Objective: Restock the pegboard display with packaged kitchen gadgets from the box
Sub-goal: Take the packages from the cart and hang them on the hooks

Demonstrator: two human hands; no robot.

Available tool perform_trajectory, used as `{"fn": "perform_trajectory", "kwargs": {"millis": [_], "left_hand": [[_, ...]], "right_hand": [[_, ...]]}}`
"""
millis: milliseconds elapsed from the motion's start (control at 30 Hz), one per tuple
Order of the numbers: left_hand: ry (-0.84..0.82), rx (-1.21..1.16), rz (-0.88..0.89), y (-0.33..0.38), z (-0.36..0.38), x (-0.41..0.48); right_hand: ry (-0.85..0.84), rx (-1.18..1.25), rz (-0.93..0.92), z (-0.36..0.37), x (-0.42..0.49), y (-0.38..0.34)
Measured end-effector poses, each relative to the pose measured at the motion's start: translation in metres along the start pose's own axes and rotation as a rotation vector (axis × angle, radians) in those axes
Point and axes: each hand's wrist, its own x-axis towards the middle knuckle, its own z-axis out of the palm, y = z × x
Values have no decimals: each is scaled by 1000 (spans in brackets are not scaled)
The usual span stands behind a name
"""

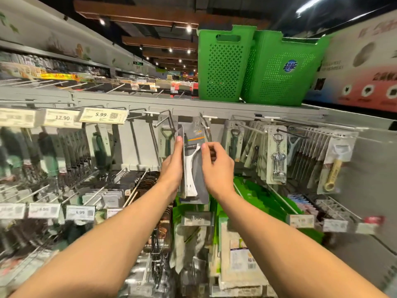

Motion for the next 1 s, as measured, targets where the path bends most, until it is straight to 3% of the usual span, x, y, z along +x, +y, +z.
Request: {"fn": "perform_trajectory", "kwargs": {"millis": [167, 433, 600, 800, 1000], "left_hand": [[-54, -53, -4, 0, 16, -34], [11, -122, -78, -15, 80, -48], [-186, -68, -31, -2, 149, -82], [-240, -64, -13, -11, 231, -91], [-240, -127, -32, -24, 307, -96]], "right_hand": [[99, -56, 64, -36, -17, -5], [284, -50, 205, -112, -22, 8], [394, -91, 229, -173, -15, 25], [446, -84, 209, -243, -2, 53], [394, -67, 196, -305, 23, 92]]}}
